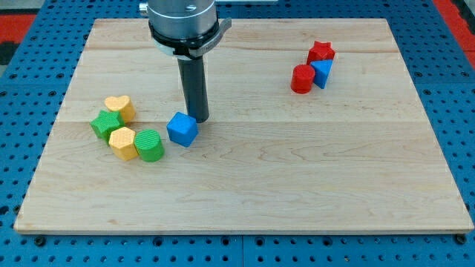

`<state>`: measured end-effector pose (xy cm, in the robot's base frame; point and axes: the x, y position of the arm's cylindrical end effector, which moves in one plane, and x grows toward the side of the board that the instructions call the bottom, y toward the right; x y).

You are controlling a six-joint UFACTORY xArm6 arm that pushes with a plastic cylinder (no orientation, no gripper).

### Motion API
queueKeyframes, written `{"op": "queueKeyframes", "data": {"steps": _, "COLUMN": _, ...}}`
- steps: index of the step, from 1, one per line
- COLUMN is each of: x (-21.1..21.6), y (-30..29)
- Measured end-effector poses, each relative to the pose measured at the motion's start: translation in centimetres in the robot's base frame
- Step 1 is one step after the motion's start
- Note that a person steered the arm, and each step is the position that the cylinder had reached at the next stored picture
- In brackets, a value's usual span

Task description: Separate the red circle from the blue triangle

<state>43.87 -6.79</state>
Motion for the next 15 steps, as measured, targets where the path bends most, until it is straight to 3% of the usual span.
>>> {"op": "queueKeyframes", "data": {"steps": 2, "x": 0.3, "y": 0.7}}
{"op": "queueKeyframes", "data": {"steps": 4, "x": 0.0, "y": 19.3}}
{"op": "queueKeyframes", "data": {"steps": 5, "x": -3.6, "y": 24.5}}
{"op": "queueKeyframes", "data": {"steps": 6, "x": -8.7, "y": 24.8}}
{"op": "queueKeyframes", "data": {"steps": 9, "x": -12.3, "y": 16.9}}
{"op": "queueKeyframes", "data": {"steps": 15, "x": -1.4, "y": 16.4}}
